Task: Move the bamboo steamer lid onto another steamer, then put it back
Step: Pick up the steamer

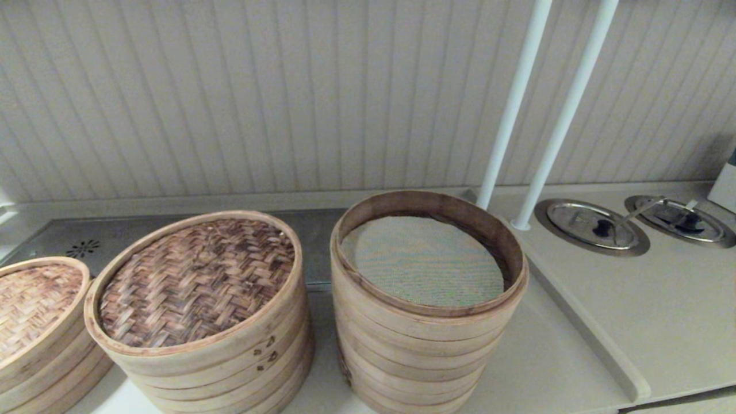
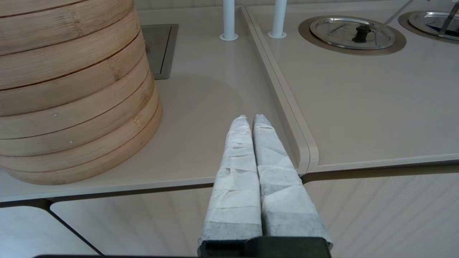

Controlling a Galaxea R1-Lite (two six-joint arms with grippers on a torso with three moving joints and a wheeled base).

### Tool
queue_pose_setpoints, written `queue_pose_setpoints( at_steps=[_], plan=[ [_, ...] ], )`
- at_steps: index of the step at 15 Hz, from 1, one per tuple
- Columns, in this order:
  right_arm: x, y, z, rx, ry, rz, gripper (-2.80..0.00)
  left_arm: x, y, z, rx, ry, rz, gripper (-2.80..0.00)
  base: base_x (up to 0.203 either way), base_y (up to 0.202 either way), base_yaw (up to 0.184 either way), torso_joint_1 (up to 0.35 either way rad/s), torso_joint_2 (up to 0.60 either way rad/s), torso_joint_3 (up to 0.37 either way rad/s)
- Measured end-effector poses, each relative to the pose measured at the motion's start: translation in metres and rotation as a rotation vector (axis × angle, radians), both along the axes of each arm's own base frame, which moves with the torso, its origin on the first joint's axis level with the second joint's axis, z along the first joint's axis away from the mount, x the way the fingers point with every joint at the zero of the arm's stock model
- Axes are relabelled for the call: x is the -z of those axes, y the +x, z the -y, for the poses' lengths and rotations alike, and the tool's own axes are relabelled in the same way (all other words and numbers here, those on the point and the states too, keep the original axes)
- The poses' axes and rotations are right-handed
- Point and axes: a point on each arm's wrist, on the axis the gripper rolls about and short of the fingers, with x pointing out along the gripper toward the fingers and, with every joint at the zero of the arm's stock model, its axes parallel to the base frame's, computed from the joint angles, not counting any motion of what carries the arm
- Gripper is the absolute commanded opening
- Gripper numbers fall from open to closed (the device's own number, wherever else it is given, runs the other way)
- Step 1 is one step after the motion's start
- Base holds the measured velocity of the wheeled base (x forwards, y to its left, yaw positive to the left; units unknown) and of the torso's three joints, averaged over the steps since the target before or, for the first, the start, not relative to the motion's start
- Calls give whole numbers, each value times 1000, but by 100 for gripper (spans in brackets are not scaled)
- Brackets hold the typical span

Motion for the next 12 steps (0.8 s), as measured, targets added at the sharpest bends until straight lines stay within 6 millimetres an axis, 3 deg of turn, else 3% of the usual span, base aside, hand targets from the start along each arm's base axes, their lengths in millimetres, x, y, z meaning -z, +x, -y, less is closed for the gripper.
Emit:
queue_pose_setpoints(
  at_steps=[3,7,8,12],
  plan=[
    [0,0,0,0,0,0,-280,-11,35,9,102,21,-128,-280,0,0,0,0,0,0],
    [0,0,0,0,0,0,-280,-1,93,25,185,59,-296,-280,0,0,0,0,0,0],
    [0,0,0,0,0,0,-280,4,106,30,200,70,-327,0,0,0,0,0,0,0],
    [0,0,0,0,0,0,-280,18,145,43,224,84,-374,0,0,0,0,0,0,0]
  ],
)
